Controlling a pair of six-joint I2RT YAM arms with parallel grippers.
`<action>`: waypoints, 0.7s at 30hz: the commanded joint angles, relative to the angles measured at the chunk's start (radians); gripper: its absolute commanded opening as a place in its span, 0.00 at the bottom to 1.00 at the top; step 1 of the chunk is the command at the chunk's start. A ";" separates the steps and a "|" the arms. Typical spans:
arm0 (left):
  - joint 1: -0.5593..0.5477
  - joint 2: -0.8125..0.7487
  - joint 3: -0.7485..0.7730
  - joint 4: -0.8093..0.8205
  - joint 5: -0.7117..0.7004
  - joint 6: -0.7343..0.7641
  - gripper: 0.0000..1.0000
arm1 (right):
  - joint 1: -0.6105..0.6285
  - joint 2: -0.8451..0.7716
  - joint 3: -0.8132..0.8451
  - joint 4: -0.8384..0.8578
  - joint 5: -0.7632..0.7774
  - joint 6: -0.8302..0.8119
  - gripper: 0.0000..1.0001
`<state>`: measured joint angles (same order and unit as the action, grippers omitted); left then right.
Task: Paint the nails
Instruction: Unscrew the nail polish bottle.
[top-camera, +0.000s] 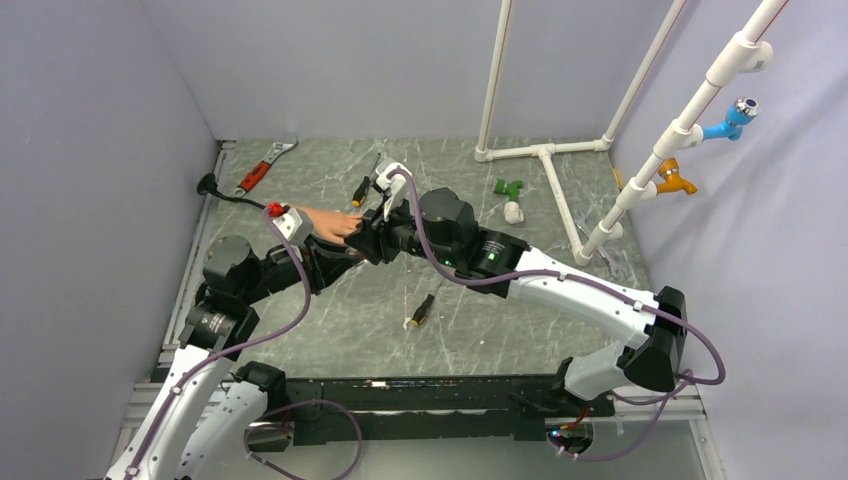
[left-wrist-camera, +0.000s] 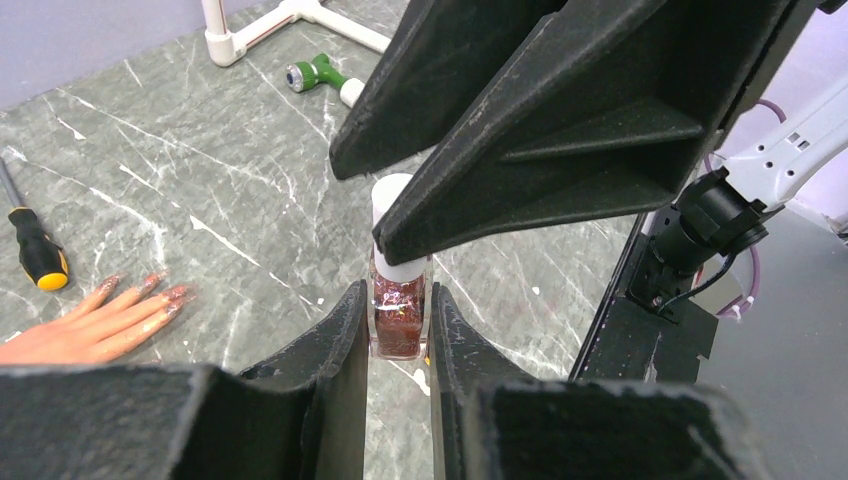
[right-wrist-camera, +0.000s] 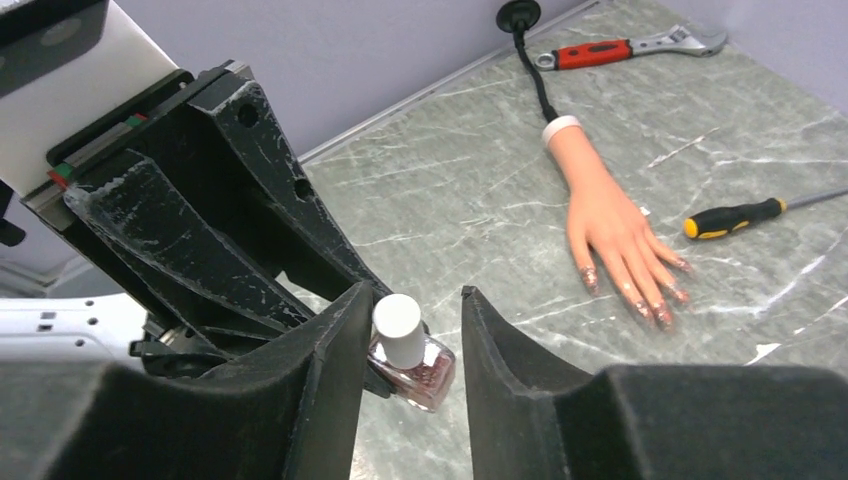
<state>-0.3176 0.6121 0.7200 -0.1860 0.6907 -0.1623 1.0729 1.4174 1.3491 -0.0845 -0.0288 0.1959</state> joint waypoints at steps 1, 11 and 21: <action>0.000 -0.005 0.038 0.025 -0.010 -0.012 0.00 | 0.018 0.009 0.053 0.000 0.014 0.010 0.36; 0.000 -0.002 0.039 0.018 -0.015 -0.009 0.00 | 0.034 0.007 0.041 -0.018 0.004 0.014 0.08; 0.000 -0.007 0.045 -0.001 0.108 0.056 0.00 | 0.034 -0.050 -0.037 0.011 -0.156 -0.056 0.00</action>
<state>-0.3172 0.6121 0.7204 -0.2157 0.7174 -0.1471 1.0943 1.4212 1.3437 -0.1139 -0.0551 0.1799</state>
